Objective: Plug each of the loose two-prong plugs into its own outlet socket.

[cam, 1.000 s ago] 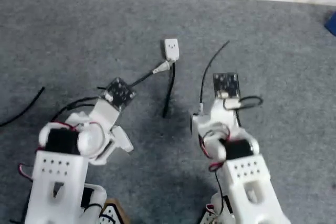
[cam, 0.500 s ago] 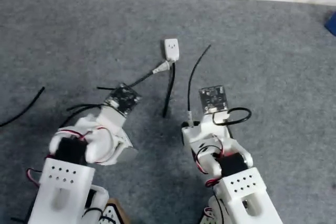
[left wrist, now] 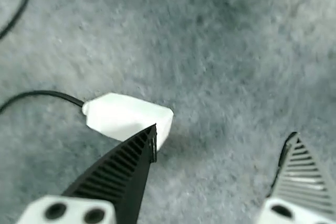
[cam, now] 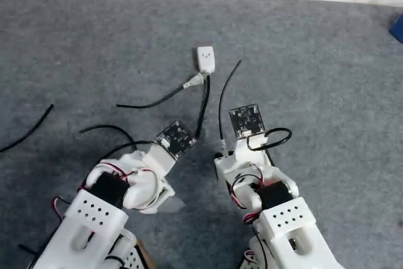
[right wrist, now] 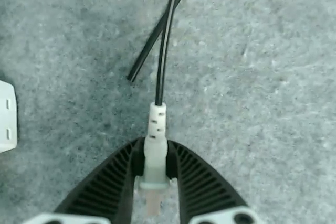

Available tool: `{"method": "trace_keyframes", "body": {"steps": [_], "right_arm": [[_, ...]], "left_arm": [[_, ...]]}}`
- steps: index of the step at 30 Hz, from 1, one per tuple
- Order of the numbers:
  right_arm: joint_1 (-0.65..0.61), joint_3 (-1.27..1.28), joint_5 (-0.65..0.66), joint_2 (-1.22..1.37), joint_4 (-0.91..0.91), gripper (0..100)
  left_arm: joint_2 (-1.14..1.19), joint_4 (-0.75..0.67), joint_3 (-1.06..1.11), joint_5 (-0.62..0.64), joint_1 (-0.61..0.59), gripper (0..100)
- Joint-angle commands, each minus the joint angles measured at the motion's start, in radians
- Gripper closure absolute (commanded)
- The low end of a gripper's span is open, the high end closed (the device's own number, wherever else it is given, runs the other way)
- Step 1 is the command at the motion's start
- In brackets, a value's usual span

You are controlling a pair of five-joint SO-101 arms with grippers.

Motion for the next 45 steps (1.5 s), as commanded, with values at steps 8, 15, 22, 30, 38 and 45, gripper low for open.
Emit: {"method": "trace_keyframes", "body": {"steps": [8,15,22,30,38,45], "right_arm": [[-0.007,-0.018,0.009,0.002,-0.021,99.3],[-0.007,-0.018,0.009,0.004,-0.021,99.3],[-0.007,-0.018,0.009,0.007,-0.022,99.3],[-0.007,-0.01,0.008,0.008,-0.053,99.3],[-0.007,-0.012,0.008,0.008,-0.053,99.3],[-0.007,-0.012,0.008,0.008,-0.053,99.3]], "left_arm": [[-0.01,-0.009,0.033,-0.058,-0.202,63],[-0.01,0.032,0.041,-0.13,-0.355,63],[-0.015,-0.097,-0.03,0.009,-0.401,63],[-0.01,-0.322,0.018,0.19,-0.407,63],[-0.018,-0.413,0.179,0.002,-0.573,64],[-0.018,-0.473,0.252,-0.172,-0.74,64]]}}
